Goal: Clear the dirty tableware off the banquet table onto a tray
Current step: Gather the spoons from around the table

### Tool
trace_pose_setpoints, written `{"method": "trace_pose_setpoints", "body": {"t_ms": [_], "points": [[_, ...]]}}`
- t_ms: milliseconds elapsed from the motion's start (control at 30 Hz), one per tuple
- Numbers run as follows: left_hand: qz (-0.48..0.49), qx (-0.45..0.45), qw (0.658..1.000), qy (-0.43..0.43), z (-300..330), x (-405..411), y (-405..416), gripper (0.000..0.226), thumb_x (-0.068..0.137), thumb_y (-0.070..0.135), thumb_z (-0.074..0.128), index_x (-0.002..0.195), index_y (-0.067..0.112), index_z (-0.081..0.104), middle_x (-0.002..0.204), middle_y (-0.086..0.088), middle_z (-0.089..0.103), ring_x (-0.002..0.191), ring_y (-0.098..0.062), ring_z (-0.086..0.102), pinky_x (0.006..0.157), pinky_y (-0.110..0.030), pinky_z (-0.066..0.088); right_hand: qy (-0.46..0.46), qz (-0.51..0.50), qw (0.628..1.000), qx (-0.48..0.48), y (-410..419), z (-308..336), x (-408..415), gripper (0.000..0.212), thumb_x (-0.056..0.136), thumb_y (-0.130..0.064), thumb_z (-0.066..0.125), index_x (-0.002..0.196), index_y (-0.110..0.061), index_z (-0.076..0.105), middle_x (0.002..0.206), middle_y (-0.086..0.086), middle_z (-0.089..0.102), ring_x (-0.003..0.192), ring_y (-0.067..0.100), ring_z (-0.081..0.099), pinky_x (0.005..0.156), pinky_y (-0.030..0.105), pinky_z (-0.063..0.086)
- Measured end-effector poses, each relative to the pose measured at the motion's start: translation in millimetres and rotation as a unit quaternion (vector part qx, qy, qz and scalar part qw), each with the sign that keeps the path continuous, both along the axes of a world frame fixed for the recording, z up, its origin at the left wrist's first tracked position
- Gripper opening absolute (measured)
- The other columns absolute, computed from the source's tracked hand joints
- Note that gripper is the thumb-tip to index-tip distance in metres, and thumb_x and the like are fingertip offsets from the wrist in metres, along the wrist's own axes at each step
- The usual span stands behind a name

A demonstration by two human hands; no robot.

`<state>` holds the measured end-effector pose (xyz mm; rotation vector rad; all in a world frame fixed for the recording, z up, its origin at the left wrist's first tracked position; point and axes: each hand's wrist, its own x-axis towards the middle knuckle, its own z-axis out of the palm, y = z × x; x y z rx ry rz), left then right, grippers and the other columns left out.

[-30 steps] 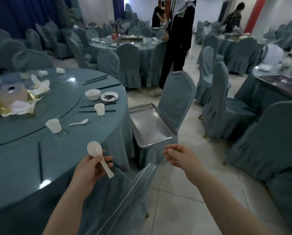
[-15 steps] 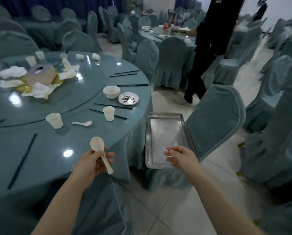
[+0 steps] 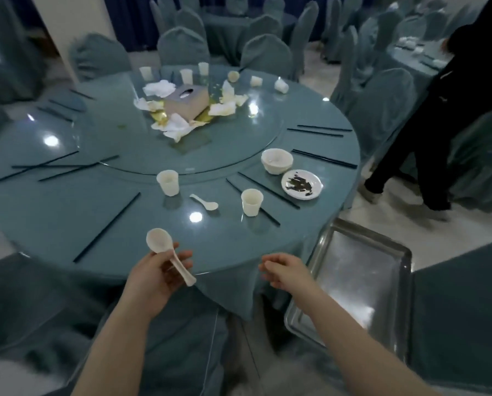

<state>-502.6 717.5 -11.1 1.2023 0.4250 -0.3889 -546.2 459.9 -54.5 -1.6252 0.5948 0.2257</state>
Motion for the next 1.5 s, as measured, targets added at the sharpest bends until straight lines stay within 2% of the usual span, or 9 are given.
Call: {"method": "trace_pose_setpoints", "body": {"t_ms": [200,367,533,733,833,1067,1267,1400,1500], "points": [[0.048,-0.008,0.999,0.015,-9,33,10,0.020,0.098,0.014,0.045,0.111,0.013,0.059,0.082,-0.006,0.075,0.069,-0.017,0.071,0.052,-0.027,0.054,0.022,0.075,0.996,-0.048,25,-23,64,0.012,0.088,-0.013,0.063,0.086,-0.024,0.065,0.088,-0.001,0.071,0.069,0.009,0.063,0.060,0.021,0.047],[0.077,0.002,0.997,0.030,-16,39,26,0.018,0.097,0.019,0.048,0.111,0.014,0.059,0.087,-0.007,0.075,0.071,-0.016,0.072,0.056,-0.027,0.054,0.007,0.137,0.980,-0.142,49,-32,125,0.009,0.084,-0.019,0.067,0.092,-0.023,0.067,0.084,-0.012,0.067,0.075,0.005,0.063,0.056,0.011,0.042],[0.142,0.016,0.988,0.056,-25,44,44,0.018,0.098,0.022,0.049,0.110,0.014,0.059,0.087,-0.008,0.075,0.071,-0.016,0.072,0.051,-0.024,0.052,0.017,0.132,0.963,-0.235,70,-47,204,0.036,0.089,-0.038,0.058,0.112,-0.011,0.057,0.100,0.005,0.065,0.090,0.025,0.063,0.076,0.032,0.047],[0.195,0.038,0.975,0.096,-38,47,58,0.017,0.099,0.019,0.045,0.108,0.014,0.059,0.078,-0.005,0.074,0.069,-0.018,0.071,0.061,-0.030,0.053,0.094,0.070,0.979,-0.165,76,-71,269,0.028,0.089,-0.025,0.052,0.094,0.001,0.061,0.070,0.013,0.070,0.046,0.027,0.067,0.050,0.030,0.056],[0.227,0.029,0.967,0.114,-43,52,59,0.017,0.098,0.017,0.046,0.108,0.013,0.059,0.073,-0.006,0.072,0.068,-0.020,0.070,0.062,-0.032,0.053,0.090,0.084,0.977,-0.174,77,-82,276,0.016,0.083,-0.004,0.046,0.089,0.000,0.061,0.064,0.014,0.068,0.048,0.029,0.067,0.064,0.044,0.060],[0.257,-0.042,0.954,0.149,-53,71,54,0.037,0.099,0.038,0.045,0.110,0.007,0.062,0.063,-0.007,0.063,0.060,-0.022,0.064,0.065,-0.038,0.056,-0.036,0.218,0.968,-0.121,90,-61,255,0.011,0.083,-0.012,0.063,0.076,-0.020,0.064,0.068,0.000,0.066,0.048,0.008,0.057,0.053,0.026,0.049],[0.182,0.004,0.973,0.141,-64,88,36,0.034,0.097,0.039,0.049,0.109,0.008,0.057,0.063,-0.002,0.056,0.057,-0.015,0.054,0.062,-0.032,0.052,-0.056,0.375,0.925,-0.006,122,-22,242,0.013,0.086,-0.012,0.068,0.076,-0.020,0.063,0.066,-0.007,0.063,0.056,0.005,0.056,0.058,0.020,0.051],[0.042,0.140,0.985,0.091,-55,96,18,0.028,0.092,0.041,0.056,0.113,0.024,0.059,0.083,0.002,0.064,0.075,-0.014,0.062,0.066,-0.029,0.048,-0.073,0.355,0.932,0.029,140,-14,232,0.015,0.084,-0.003,0.068,0.079,-0.016,0.061,0.070,0.000,0.064,0.059,0.009,0.060,0.057,0.022,0.054],[0.002,0.206,0.977,0.056,-48,101,7,0.023,0.090,0.030,0.060,0.112,0.026,0.055,0.079,0.004,0.060,0.066,-0.011,0.060,0.059,-0.026,0.045,-0.092,0.333,0.938,-0.012,142,-16,229,0.018,0.080,-0.006,0.070,0.081,-0.022,0.062,0.073,0.000,0.059,0.062,0.015,0.056,0.062,0.034,0.054]]}}
